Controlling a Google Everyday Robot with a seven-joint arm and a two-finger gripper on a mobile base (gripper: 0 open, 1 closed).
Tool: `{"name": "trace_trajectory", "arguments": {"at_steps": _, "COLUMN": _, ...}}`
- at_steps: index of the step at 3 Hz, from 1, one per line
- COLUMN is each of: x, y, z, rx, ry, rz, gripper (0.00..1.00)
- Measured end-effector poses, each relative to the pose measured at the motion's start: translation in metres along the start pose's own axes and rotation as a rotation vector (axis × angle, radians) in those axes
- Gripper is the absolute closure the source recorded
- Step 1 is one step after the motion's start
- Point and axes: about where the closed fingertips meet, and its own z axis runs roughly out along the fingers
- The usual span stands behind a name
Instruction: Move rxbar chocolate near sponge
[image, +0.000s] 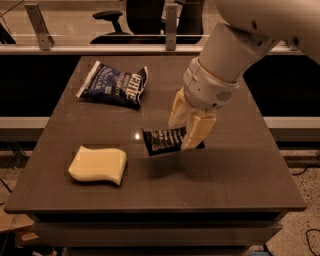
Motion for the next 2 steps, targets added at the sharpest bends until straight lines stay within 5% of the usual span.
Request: {"name": "trace_trajectory", "arguments": {"at_steps": 2, "x": -0.016, "y": 0.019, "z": 0.030, "rx": -0.015, "ry": -0.064, "rz": 0.062, "gripper": 1.00}}
